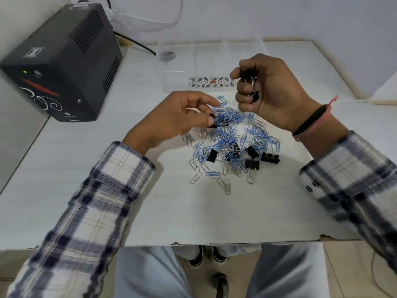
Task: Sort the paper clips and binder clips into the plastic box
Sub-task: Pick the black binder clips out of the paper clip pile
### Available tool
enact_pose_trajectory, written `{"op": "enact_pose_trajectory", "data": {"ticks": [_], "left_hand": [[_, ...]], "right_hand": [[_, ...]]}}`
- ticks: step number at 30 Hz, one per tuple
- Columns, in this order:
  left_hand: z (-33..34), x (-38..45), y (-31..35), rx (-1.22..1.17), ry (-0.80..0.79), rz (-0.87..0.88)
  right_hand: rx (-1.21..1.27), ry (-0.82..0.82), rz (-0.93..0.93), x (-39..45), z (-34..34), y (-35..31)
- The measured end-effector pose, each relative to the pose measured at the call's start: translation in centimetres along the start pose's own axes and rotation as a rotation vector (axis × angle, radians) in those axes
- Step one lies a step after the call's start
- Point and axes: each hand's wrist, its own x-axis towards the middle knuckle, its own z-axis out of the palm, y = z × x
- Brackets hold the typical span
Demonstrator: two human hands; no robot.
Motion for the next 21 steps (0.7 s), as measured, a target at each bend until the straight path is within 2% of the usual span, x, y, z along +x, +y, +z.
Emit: {"op": "enact_pose_trajectory", "data": {"ticks": [3,7,12,14,16,21], "left_hand": [[0.0,0.4,0.2,-0.38,0.093,-0.025],[0.0,0.6,0.2,-0.932,0.107,-0.122],[-0.6,0.7,-0.7,-1.183,0.119,-0.265],[-0.6,0.9,-0.5,-1.145,0.143,-0.299],[-0.5,1.1,-0.2,-1.001,0.177,-0.309],[0.3,0.7,-0.4,-0.169,0.259,-0.184]], "right_hand": [[0.003,-0.021,0.035,0.2,0.2,0.0],[0.091,0.015,0.097,0.9,-0.7,2.1],[0.127,0.017,0.078,1.2,-1.9,4.1],[0.102,0.014,0.029,1.0,-2.2,4.0],[0.001,0.019,-0.029,0.8,-2.5,4.0],[-0.675,0.006,-0.22,0.3,-2.5,4.3]]}}
